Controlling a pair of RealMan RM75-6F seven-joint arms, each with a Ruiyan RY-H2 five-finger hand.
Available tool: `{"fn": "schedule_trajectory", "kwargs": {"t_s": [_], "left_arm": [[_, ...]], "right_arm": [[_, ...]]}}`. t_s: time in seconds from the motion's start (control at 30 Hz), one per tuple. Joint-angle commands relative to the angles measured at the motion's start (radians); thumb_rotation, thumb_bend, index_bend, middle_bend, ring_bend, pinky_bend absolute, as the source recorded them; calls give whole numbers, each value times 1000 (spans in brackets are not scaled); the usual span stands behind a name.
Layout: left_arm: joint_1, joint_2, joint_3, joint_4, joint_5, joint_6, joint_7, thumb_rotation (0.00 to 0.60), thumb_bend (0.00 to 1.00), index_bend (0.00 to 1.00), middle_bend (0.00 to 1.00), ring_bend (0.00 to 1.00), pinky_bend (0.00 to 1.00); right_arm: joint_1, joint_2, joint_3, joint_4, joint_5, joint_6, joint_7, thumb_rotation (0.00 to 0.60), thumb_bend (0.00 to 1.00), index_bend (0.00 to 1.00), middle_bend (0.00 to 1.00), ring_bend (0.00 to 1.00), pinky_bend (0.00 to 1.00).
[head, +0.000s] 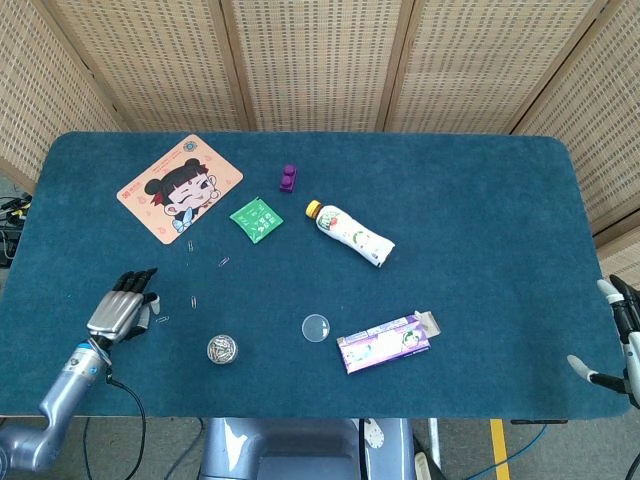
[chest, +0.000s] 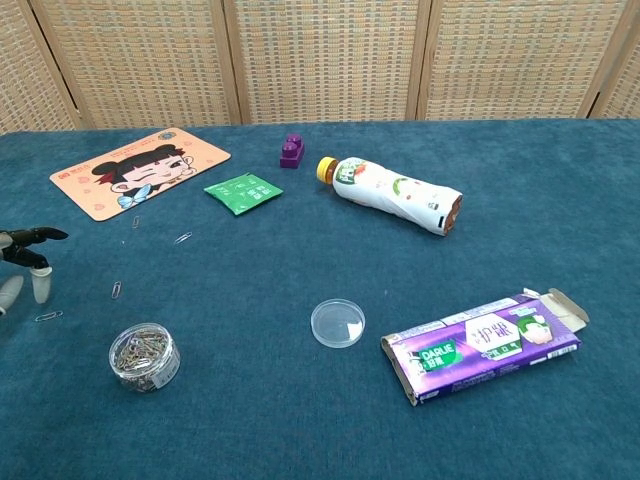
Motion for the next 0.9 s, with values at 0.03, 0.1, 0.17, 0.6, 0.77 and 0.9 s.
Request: {"fn": "schedule_trajectory", "kwargs": {"t_s": [0.03, 0.1, 0.17, 0.6, 0.77, 0.9], "left_arm": [[-1, -8, -2, 7, 0, 0, 3, 600, 770, 506, 0, 0, 0], [-1, -12, -3, 11, 0, -1, 3, 600, 770, 507, 0, 0, 0], [-2, -18, -5, 15, -1, -2, 4, 600, 770, 508, 0, 0, 0], [-12, -47, -9, 26, -4, -21, 20, 600, 771, 518, 0, 0, 0], [-11, -43, -4, 12, 2, -23, 10, 600, 771, 518, 0, 0, 0], [-10, -37, 2, 4, 10, -23, 5, 600, 772, 518, 0, 0, 0]], "right_arm": [[0, 0, 0, 0, 0, 0, 0, 600, 0, 13, 0, 0, 0], [0, 0, 0, 0, 0, 0, 0, 600, 0, 13, 0, 0, 0], [-1, 0, 0, 0, 0, 1, 1, 600, 0, 13, 0, 0, 0], [0, 3, 1, 3, 3, 0, 11, 600, 0, 14, 0, 0, 0], [-1, 4, 1, 3, 3, 1, 14, 600, 0, 13, 0, 0, 0], [-1, 4, 2, 3, 4, 0, 14, 600, 0, 13, 0, 0, 0]]}}
